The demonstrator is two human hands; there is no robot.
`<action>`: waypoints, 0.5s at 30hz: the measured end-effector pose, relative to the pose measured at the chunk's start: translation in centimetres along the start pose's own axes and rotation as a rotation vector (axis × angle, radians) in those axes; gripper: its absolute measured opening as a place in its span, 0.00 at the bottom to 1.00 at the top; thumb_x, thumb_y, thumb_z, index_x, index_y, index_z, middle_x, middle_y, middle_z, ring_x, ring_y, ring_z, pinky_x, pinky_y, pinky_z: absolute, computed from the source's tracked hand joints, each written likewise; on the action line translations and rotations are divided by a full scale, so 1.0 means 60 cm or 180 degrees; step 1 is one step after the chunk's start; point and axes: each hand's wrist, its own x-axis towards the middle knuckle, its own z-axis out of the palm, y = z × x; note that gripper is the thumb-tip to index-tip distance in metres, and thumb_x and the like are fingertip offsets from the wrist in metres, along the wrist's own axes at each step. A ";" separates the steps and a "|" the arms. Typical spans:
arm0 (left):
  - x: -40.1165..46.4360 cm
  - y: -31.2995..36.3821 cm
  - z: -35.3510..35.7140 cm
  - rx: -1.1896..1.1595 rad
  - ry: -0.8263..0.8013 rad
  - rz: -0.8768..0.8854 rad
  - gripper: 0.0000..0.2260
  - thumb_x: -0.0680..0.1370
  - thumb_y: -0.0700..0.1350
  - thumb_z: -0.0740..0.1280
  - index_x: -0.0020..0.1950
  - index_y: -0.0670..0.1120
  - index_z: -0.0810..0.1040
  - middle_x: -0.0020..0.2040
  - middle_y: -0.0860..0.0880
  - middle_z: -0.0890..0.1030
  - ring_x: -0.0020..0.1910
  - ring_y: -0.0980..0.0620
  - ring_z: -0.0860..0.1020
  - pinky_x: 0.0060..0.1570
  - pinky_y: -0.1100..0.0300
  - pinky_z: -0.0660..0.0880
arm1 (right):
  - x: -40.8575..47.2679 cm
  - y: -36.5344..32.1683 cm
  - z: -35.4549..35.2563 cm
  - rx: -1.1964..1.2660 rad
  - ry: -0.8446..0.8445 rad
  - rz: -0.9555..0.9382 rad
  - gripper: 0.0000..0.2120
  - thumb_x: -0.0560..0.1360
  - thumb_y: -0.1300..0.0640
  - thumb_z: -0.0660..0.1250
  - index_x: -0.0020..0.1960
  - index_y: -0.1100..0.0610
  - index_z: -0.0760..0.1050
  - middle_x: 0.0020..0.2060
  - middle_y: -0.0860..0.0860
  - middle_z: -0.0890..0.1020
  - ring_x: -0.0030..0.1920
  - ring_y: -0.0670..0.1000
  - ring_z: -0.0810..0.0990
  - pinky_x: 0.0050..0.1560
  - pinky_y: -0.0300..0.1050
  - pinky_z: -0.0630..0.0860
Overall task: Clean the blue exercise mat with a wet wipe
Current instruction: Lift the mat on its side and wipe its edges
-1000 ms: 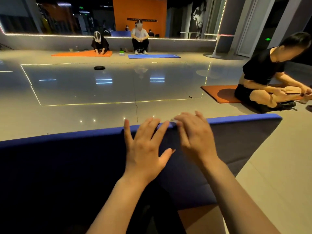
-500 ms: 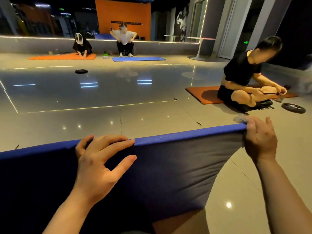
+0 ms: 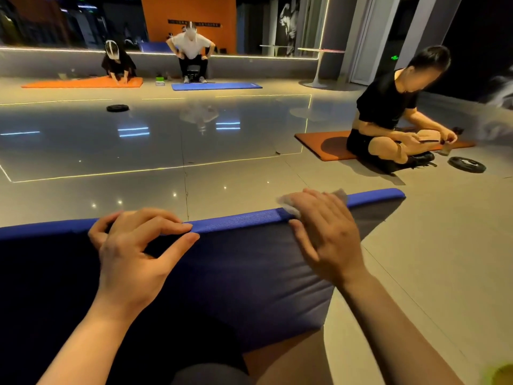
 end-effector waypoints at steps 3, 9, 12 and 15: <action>-0.001 0.004 0.004 0.0004 0.0012 0.0029 0.07 0.71 0.58 0.67 0.43 0.57 0.79 0.45 0.58 0.79 0.51 0.64 0.73 0.60 0.59 0.54 | -0.013 0.099 -0.046 -0.0318 0.0025 0.0540 0.21 0.83 0.49 0.52 0.61 0.59 0.78 0.56 0.57 0.81 0.58 0.56 0.75 0.61 0.51 0.67; -0.006 0.004 0.005 -0.0046 0.0068 0.0000 0.07 0.71 0.58 0.67 0.41 0.57 0.79 0.45 0.61 0.78 0.50 0.66 0.73 0.60 0.59 0.54 | -0.041 0.174 -0.074 -0.0195 0.0460 0.2175 0.28 0.78 0.45 0.42 0.51 0.62 0.75 0.45 0.60 0.78 0.45 0.61 0.74 0.46 0.53 0.69; 0.005 -0.001 0.004 -0.0087 0.0079 -0.0078 0.07 0.70 0.59 0.67 0.40 0.57 0.78 0.44 0.62 0.77 0.50 0.68 0.73 0.61 0.61 0.53 | -0.034 0.138 -0.062 -0.0211 0.0834 0.2023 0.23 0.81 0.52 0.46 0.48 0.63 0.75 0.43 0.60 0.78 0.46 0.60 0.74 0.49 0.57 0.71; 0.008 -0.002 0.010 -0.0031 0.0047 -0.0089 0.08 0.71 0.59 0.68 0.40 0.56 0.79 0.44 0.61 0.78 0.49 0.65 0.74 0.60 0.61 0.54 | -0.019 0.103 -0.044 -0.0255 0.0874 0.1786 0.20 0.81 0.55 0.48 0.48 0.63 0.76 0.44 0.60 0.79 0.47 0.58 0.73 0.51 0.56 0.70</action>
